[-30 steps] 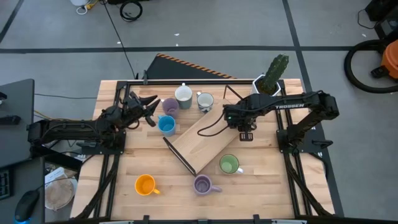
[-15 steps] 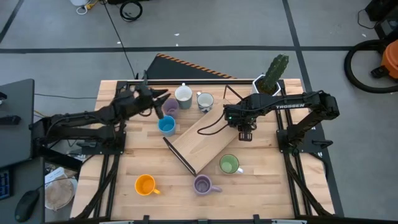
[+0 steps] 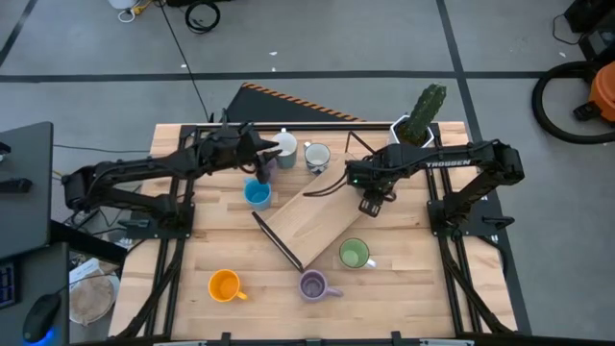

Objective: Place coffee mugs
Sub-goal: Put the dark blue patterned mug on the shelf, then put the blue patterned mug on the shelf

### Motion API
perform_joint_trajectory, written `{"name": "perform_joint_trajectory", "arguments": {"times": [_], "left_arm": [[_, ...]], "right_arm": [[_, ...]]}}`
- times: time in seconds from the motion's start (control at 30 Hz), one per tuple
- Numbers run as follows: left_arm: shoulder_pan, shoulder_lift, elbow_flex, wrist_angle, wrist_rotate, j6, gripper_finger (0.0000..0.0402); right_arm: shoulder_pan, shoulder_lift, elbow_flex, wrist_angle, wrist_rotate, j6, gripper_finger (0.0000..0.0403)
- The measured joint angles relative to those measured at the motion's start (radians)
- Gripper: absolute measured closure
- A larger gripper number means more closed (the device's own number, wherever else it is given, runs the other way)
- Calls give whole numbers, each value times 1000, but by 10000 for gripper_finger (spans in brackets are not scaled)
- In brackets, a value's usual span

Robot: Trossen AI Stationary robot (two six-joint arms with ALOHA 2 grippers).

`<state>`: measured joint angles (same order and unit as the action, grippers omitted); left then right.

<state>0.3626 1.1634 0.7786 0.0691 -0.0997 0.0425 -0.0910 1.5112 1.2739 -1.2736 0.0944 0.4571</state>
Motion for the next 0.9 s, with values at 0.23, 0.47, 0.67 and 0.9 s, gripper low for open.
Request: {"name": "perform_joint_trajectory", "arguments": {"times": [0.23,0.47,0.67,0.9], "left_arm": [[-8,10,9,-18,0,8,285],[-6,36,9,1,10,70,285],[1,121,38,-9,72,85,285],[21,224,140,-60,134,172,285]], "right_arm": [[-11,0,0,17,-10,38,280],[-12,-2,0,16,-11,-25,267],[-11,-35,29,18,-8,-74,232],[-8,-118,36,84,8,-125,188]]}}
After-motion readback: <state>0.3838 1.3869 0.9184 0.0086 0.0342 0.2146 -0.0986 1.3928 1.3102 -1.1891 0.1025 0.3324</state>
